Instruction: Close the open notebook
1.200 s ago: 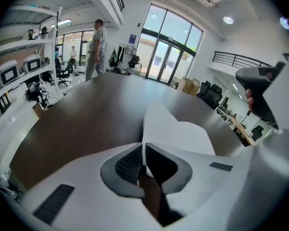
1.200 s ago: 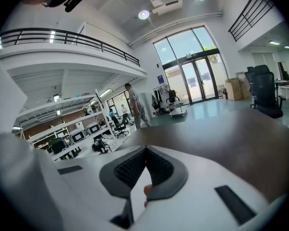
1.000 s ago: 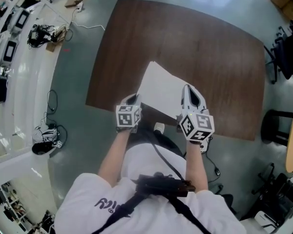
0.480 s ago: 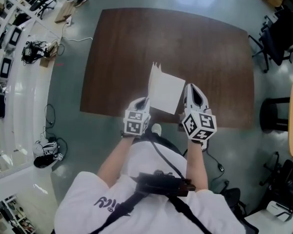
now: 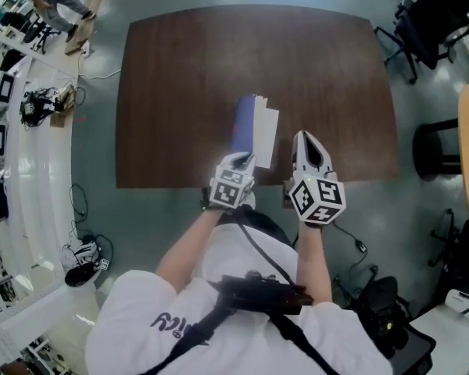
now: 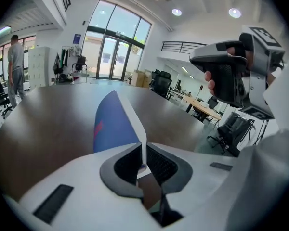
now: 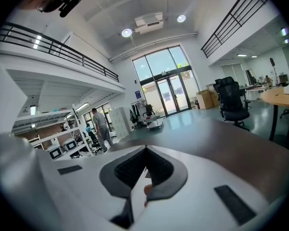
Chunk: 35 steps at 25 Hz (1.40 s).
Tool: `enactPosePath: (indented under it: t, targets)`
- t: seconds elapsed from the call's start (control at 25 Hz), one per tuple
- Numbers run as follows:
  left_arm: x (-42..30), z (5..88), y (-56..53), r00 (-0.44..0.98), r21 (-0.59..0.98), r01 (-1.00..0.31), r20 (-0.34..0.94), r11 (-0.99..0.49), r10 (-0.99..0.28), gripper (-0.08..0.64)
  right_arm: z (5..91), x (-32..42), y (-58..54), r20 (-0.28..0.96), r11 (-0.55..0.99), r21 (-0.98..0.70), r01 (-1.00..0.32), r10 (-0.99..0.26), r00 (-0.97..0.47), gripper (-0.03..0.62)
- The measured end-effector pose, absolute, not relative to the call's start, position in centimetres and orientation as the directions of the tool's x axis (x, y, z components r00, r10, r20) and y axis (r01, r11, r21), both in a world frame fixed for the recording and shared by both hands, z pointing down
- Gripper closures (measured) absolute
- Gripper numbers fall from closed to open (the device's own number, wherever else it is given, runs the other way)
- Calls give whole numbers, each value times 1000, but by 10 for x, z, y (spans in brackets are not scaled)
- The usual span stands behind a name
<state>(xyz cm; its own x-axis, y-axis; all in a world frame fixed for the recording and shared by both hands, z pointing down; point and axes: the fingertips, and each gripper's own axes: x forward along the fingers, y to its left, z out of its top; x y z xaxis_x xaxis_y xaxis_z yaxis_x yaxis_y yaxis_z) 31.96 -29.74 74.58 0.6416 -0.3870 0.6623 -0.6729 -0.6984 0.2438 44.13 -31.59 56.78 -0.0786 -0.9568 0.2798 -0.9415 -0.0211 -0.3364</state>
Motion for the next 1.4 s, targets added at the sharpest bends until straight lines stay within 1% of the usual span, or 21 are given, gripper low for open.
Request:
enactPosePath:
  t: [0.24, 0.44, 0.56, 0.64, 0.88, 1.0, 1.12, 1.24, 1.4]
  targets:
    - [365, 775, -286, 642, 258, -627, 706, -735, -299, 527, 578, 486, -291, 296, -112, -346, -932, -955, 5, 591]
    - [381, 792, -273, 631, 268, -604, 736, -751, -245, 526, 572, 512, -264, 294, -185, -353, -917, -952, 79, 591]
    - [394, 804, -265, 637, 304, -578, 749, -757, -185, 526, 574, 527, -253, 287, -222, -361, -906, -951, 119, 590]
    - [400, 812, -261, 633, 320, -570, 758, -757, -156, 526, 576, 532, -249, 290, -239, -364, -900, -948, 134, 591]
    - [414, 827, -249, 618, 328, -565, 777, -757, -124, 526, 581, 536, -239, 298, -249, -373, -894, -944, 139, 589]
    - [418, 815, -251, 640, 338, -563, 756, -754, -139, 526, 582, 534, -240, 295, -239, -374, -896, -947, 129, 591]
    - [418, 780, -260, 697, 373, -568, 692, -733, -188, 526, 575, 531, -244, 286, -220, -377, -900, -951, 112, 589]
    - [416, 726, -277, 756, 387, -572, 592, -724, -280, 526, 562, 528, -248, 262, -187, -380, -906, -961, 89, 591]
    - [403, 639, -301, 795, 355, -581, 443, -733, -415, 526, 535, 517, -257, 206, -121, -380, -917, -978, 44, 591]
